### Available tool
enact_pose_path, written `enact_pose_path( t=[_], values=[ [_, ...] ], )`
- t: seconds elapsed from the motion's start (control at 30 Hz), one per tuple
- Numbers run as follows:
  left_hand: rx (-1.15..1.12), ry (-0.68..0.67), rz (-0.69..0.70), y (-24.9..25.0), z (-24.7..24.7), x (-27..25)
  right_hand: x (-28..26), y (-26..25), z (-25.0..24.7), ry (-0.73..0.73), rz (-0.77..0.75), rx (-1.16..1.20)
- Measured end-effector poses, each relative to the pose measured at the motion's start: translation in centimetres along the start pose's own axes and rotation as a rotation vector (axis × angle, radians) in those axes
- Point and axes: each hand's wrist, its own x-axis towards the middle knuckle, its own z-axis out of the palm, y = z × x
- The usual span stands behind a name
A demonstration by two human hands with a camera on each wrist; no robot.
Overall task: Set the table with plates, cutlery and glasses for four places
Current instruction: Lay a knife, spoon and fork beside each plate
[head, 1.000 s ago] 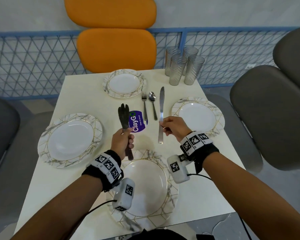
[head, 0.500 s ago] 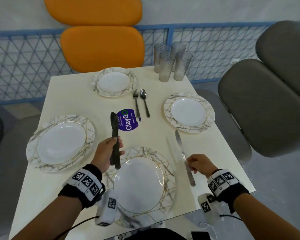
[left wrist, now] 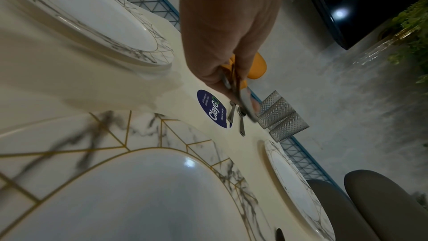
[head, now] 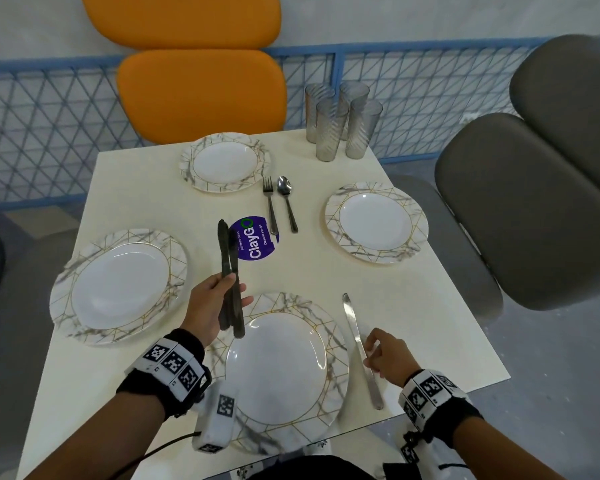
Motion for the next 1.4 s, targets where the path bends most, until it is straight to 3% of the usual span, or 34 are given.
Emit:
enact_pose_path(
  t=[0.3,0.6,0.7,0.8,0.93,1.03,1.23,1.4],
  values=[
    [0.019,-0.037,0.018,-0.4,0.1,-0.3,0.1,-0.3,0.5,-0.017,-0.043,-0.242],
    [0.050,-0.065,0.045,-0.8,0.7,-0.7,0.5,-0.6,-0.6,-0.026,-0.009,-0.194],
    [0.047,-0.053,0.064,-0.8,0.9,-0.8,0.8,-2.8,-2.6,0.059,-0.084,-0.228],
    [0.049,-0.029,0.068,-0.6,1.3,-1.3,1.2,-6.6,-4.2,0.098,-0.253,-0.240],
    [0.062,0.019,0.081,-0.6,1.5,-1.8,1.8,-12.3,-3.4,0.013,-0.440,-0.059],
    [0.072,0.051,0.108,-0.8,1.1,-1.9,2.4,-16.2,-1.5,-0.070,-0.485,0.053],
    [0.142,0.006,0.168,-0.4,-3.0,-2.4,3.5,-22.2,1.9,-0.147,-0.368,0.444],
    [0.146,-0.032,0.111,0.6,-8.7,-2.6,2.6,-25.6,5.2,-0.263,-0.301,0.693]
  ],
)
